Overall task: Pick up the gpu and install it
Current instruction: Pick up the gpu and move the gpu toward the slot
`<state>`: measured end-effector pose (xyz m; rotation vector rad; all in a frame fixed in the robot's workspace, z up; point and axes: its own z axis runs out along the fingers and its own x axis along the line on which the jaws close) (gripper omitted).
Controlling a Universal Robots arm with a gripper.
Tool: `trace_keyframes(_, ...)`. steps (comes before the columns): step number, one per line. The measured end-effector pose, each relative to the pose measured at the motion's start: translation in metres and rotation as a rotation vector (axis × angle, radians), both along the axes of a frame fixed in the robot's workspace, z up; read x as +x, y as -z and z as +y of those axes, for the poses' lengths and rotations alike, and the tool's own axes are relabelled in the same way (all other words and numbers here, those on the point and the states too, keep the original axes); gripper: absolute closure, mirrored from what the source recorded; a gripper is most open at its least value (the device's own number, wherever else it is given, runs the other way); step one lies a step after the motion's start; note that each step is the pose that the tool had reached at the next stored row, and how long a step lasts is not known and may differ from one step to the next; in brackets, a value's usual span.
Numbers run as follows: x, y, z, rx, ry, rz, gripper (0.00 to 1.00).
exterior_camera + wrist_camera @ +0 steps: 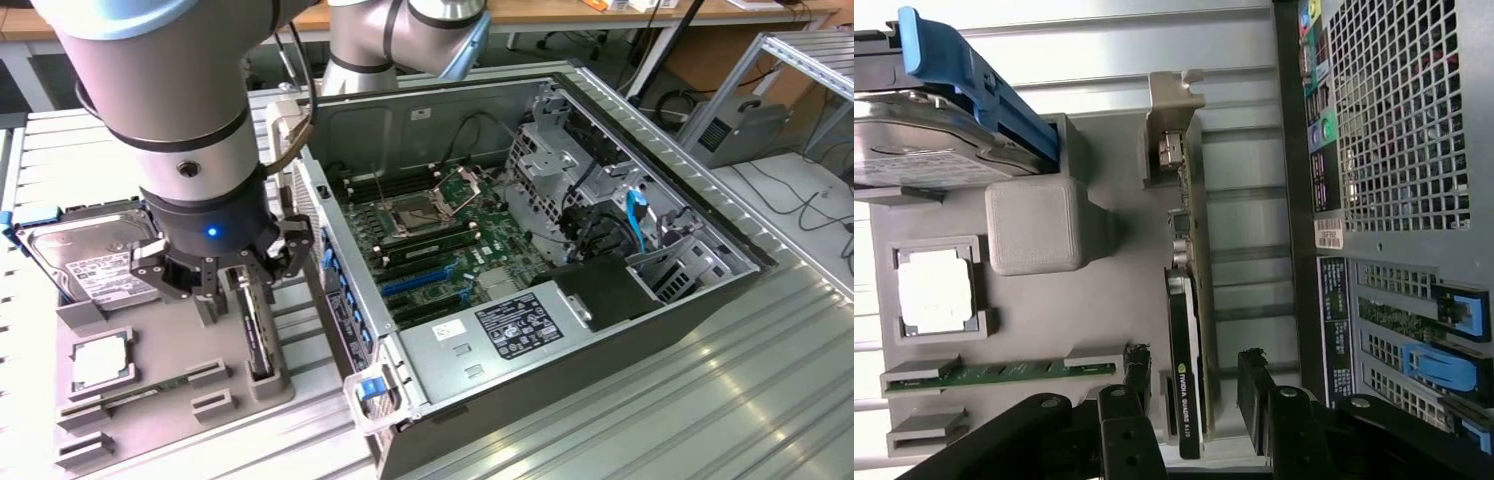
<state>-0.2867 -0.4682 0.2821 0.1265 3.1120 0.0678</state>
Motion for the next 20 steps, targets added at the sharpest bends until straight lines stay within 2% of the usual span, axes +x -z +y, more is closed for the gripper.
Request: trace_keyframes(20, 0.000, 0.0273, 0.0000, 0.0000, 0.008, 0.0000, 0.52)
